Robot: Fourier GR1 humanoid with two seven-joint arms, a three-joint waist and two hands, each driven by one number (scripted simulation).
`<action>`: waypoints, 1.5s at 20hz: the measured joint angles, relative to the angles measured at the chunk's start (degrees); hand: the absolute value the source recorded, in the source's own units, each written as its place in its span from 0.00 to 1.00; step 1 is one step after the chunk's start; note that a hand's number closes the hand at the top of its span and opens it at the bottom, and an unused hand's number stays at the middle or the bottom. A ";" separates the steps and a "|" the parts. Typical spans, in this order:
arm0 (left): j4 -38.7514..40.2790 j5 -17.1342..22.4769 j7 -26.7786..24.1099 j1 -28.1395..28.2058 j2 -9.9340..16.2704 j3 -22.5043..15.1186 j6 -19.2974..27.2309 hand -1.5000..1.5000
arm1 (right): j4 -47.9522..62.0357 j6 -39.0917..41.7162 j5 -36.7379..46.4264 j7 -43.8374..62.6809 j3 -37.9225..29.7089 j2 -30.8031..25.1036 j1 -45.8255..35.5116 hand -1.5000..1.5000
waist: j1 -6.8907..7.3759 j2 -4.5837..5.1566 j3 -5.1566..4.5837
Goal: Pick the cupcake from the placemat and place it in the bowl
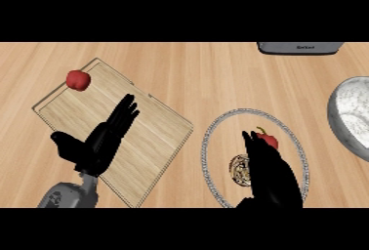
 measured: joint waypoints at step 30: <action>0.97 -4.44 1.11 0.60 -4.52 3.90 -3.49 0.50 | 15.26 -0.52 16.20 -8.82 -6.33 10.66 2.10 1.00 | -0.26 -0.31 -0.17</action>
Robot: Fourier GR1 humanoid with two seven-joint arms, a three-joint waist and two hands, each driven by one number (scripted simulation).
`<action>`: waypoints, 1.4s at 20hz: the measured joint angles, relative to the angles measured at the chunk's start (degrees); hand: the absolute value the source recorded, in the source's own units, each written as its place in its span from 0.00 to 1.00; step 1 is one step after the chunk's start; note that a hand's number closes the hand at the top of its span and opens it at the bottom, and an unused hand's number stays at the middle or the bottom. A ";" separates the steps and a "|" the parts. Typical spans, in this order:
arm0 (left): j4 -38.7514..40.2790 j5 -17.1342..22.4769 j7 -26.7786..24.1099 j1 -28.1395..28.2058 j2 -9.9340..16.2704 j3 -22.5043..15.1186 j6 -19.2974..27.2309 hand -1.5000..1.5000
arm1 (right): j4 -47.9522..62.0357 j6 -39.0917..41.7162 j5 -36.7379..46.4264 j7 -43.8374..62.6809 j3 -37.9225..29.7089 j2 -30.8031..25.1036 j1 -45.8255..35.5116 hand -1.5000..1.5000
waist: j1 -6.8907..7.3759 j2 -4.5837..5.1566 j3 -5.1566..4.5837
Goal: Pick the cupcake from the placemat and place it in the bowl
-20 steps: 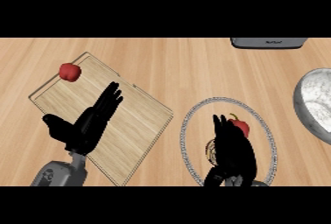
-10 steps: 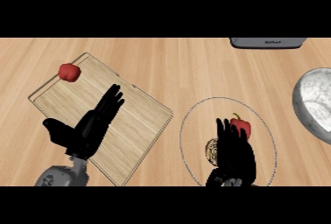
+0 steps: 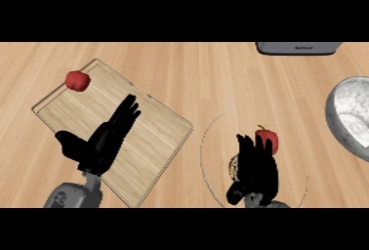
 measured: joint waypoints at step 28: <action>-2.56 -3.25 2.81 1.60 -2.83 3.88 -3.35 0.50 | -12.55 0.19 1.85 -16.72 -2.82 -17.44 10.32 1.00 | -0.44 0.06 0.13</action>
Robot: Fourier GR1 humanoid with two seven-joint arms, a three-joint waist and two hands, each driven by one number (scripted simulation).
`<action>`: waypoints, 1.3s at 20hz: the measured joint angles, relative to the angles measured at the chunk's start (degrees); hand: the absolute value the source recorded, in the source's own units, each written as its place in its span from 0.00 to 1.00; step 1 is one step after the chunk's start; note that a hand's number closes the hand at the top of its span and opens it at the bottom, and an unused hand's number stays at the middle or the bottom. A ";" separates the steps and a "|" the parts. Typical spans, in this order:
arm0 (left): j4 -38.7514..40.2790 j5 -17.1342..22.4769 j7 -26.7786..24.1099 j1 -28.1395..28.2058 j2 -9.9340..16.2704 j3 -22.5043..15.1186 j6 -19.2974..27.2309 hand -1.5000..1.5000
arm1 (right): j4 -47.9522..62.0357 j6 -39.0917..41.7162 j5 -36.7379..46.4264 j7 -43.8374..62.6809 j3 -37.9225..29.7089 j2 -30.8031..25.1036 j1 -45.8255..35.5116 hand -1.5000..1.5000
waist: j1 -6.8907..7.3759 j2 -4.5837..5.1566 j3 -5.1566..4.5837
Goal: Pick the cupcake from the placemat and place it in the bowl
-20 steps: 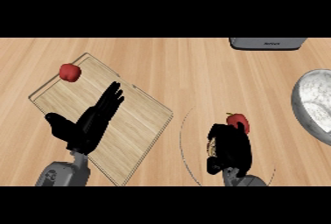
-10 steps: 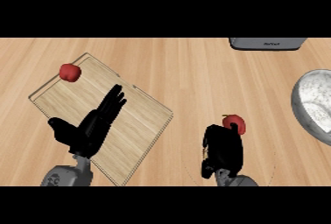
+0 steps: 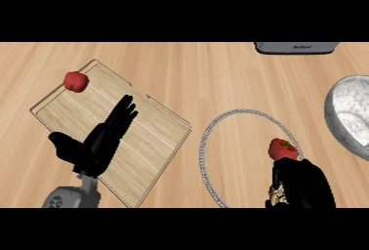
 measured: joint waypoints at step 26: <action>0.04 -0.02 0.26 0.20 -0.06 1.72 -1.70 0.50 | -26.30 19.01 0.22 5.41 -23.59 -1.22 -17.23 1.00 | -0.03 0.06 0.09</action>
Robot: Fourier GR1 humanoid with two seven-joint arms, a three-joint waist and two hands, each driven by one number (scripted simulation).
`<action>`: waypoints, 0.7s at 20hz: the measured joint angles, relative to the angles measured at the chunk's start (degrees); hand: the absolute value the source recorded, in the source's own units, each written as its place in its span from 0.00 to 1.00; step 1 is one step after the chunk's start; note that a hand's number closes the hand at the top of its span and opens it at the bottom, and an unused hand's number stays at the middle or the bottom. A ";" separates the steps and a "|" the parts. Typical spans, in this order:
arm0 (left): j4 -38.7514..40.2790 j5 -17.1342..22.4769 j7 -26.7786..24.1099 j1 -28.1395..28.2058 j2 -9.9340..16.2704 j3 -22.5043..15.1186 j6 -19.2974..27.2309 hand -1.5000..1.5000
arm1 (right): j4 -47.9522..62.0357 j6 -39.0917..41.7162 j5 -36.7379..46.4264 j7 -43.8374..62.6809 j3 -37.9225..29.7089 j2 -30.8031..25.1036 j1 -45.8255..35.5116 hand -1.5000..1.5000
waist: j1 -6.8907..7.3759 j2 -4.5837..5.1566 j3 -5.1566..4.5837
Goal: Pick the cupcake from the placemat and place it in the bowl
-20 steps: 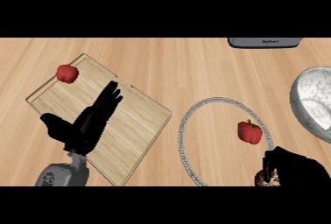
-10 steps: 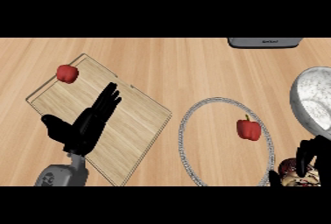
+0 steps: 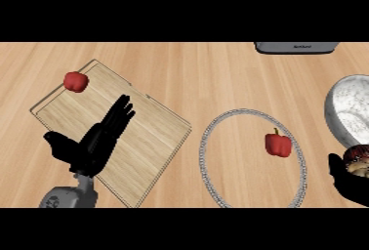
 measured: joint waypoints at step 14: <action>-1.62 -0.60 0.70 0.42 -0.56 0.15 -0.98 0.50 | 24.56 -9.91 -12.27 -20.20 -23.91 -7.12 -9.40 1.00 | 0.76 0.27 0.07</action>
